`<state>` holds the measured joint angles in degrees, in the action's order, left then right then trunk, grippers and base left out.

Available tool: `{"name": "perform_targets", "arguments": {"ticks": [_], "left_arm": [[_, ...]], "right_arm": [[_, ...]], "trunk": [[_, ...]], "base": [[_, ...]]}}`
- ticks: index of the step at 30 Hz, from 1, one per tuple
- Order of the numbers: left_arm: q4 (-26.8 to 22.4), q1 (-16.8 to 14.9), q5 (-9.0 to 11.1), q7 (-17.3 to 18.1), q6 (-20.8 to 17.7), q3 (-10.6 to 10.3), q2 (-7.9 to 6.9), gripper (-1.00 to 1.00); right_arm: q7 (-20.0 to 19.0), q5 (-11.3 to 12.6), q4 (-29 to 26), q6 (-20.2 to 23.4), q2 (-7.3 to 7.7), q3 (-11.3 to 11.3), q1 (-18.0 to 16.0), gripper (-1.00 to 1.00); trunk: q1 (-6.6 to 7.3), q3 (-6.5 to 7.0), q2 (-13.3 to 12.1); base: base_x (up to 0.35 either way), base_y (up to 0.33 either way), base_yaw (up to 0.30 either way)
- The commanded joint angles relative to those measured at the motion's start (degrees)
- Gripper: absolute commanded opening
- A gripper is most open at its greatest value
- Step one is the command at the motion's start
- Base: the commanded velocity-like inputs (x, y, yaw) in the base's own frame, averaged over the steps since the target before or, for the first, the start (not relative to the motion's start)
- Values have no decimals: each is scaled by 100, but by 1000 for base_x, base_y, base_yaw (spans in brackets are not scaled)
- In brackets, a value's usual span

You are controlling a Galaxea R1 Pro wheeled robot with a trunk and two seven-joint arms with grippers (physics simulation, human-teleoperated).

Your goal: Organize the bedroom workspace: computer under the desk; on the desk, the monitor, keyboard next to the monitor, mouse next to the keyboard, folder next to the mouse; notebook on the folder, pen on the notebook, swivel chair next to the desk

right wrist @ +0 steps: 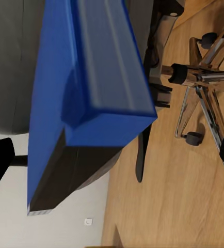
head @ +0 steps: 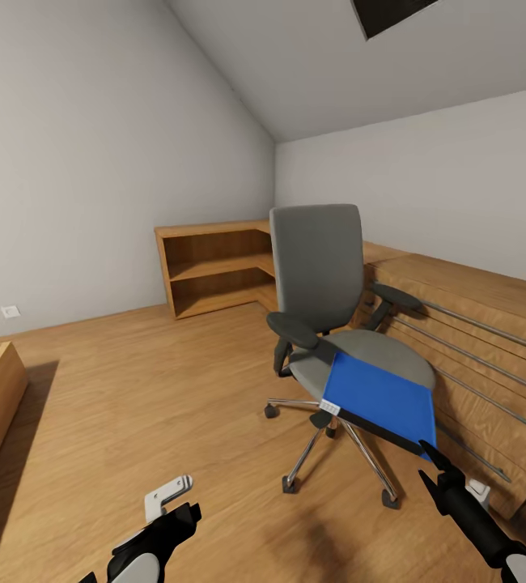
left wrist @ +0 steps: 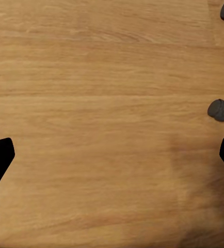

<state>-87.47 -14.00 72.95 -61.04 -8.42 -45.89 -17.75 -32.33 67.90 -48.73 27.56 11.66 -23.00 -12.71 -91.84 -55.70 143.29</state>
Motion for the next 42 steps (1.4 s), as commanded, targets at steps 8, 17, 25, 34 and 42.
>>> {"name": "perform_targets", "arguments": {"ticks": [8,17,25,34,42], "left_arm": [[-7,-7,0,-31,-46,-8,-8,100],[-7,-7,-3,-31,-46,-7,-9,100],[-7,-7,3,-31,-46,-8,-4,100],[-7,-7,4,-31,-46,-8,-5,100],[-7,-7,6,-31,-46,-8,-9,100]], "right_arm": [[-2,39,-4,48,2,-11,-4,100],[-2,39,-5,48,3,-11,-4,100],[-2,39,-5,48,3,-11,-4,100],[-2,39,-5,48,3,-11,-4,100],[-2,34,-5,48,3,-11,-4,100]], "trunk": [[1,-6,3],[1,-6,3],[1,-6,3],[1,-6,3],[1,-6,3]], "base": [[-1,0,0],[69,0,0],[43,0,0],[6,0,0],[0,0,0]]}}
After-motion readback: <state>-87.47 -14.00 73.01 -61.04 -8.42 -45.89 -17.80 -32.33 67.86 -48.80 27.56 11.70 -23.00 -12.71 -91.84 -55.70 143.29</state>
